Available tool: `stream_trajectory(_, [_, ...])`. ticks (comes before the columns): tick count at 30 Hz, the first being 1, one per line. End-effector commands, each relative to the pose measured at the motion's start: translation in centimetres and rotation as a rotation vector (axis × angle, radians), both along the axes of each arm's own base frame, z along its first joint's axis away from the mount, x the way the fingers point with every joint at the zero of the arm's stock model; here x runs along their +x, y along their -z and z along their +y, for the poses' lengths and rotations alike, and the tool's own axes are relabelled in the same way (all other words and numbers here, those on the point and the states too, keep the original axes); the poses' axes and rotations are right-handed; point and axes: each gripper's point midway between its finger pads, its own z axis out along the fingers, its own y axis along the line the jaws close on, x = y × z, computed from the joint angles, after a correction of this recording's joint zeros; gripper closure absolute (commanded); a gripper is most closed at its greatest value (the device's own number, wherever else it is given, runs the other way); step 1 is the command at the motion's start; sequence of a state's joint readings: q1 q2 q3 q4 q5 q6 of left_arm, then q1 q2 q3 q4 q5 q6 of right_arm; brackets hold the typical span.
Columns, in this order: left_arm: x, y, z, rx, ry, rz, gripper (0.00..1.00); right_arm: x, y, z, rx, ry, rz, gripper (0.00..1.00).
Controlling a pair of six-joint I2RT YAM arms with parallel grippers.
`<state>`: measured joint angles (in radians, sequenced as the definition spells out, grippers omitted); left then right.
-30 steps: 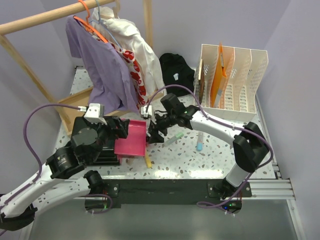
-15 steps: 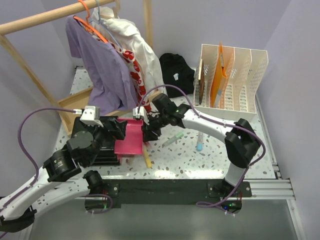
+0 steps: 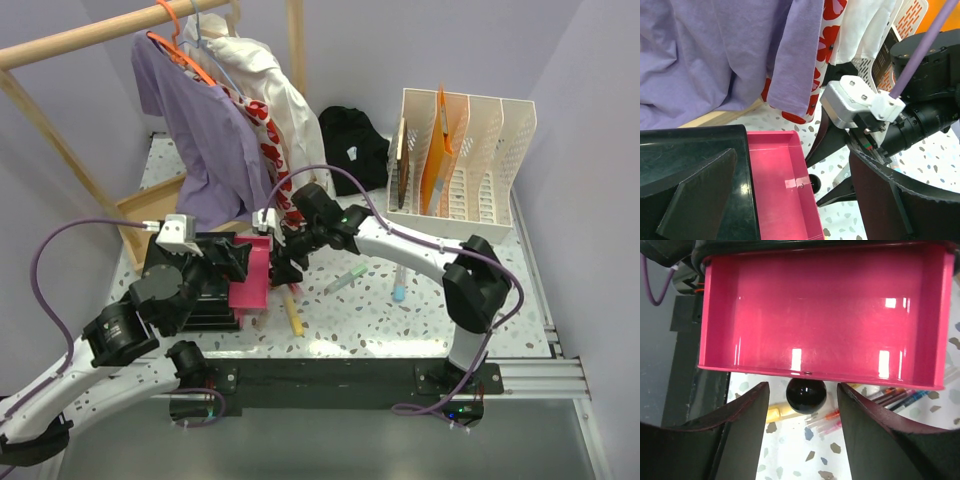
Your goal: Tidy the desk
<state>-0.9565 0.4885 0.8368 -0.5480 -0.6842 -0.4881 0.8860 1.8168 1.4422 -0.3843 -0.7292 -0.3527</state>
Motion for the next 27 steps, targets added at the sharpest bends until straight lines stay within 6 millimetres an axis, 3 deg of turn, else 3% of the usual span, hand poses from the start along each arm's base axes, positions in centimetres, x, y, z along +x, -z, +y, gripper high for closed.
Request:
stream_trajectory(1, [0.1, -0.1, 0.2, -0.027, -0.020, -0.006, 0.00, 0.4, -2.6, -1.0, 0.035, 0.009, -0.115, 0.35])
stream_trajectory(8, [0.5, 0.2, -1.9, -0.010, 0.046, 0.011, 0.00, 0.1, -4.9, -4.8, 0.041, 0.002, -0.166, 0.30])
stream_trajectory(13, [0.6, 0.8, -4.5, 0.023, 0.143, 0.027, 0.00, 1.9, -6.7, -10.0, 0.057, 0.080, -0.181, 0.23])
stream_trajectory(14, [0.6, 0.8, -5.0, 0.026, 0.165, 0.029, 0.00, 1.9, -6.1, -10.9, 0.045, 0.095, -0.170, 0.20])
stream_trajectory(16, [0.5, 1.0, -6.9, 0.046, 0.246, 0.035, 0.00, 2.5, -6.3, -13.2, 0.031, 0.158, -0.172, 0.19])
stream_trajectory(18, [0.4, 0.7, -8.6, 0.044, 0.316, 0.026, 0.00, 3.5, -5.2, -15.4, -0.008, 0.247, -0.156, 0.17])
stream_trajectory(19, [0.3, 1.2, -10.0, 0.062, 0.372, 0.045, 0.00, 3.9, -5.7, -16.0, 0.003, 0.312, -0.151, 0.16])
stream_trajectory(21, [0.6, 2.2, -11.9, 0.093, 0.428, 0.074, 0.00, 5.1, -4.6, -18.3, -0.021, 0.440, -0.131, 0.13])
stream_trajectory(22, [0.2, 2.1, -13.1, 0.092, 0.486, 0.081, 0.00, 5.3, -5.5, -19.0, 0.006, 0.493, -0.133, 0.12])
stream_trajectory(23, [0.2, 2.3, -13.9, 0.096, 0.518, 0.087, 0.00, 5.2, -4.6, -19.9, -0.001, 0.530, -0.110, 0.11])
stream_trajectory(24, [0.5, 3.5, -15.0, 0.127, 0.545, 0.119, 0.00, 5.8, -4.5, -21.1, 0.004, 0.583, -0.102, 0.10])
stream_trajectory(26, [0.0, 4.0, -16.8, 0.132, 0.624, 0.139, 0.00, 6.2, -4.7, -23.3, 0.023, 0.666, -0.099, 0.09])
stream_trajectory(27, [0.1, 5.6, -17.9, 0.165, 0.658, 0.183, 0.00, 6.5, -5.2, -24.1, 0.041, 0.707, -0.096, 0.07])
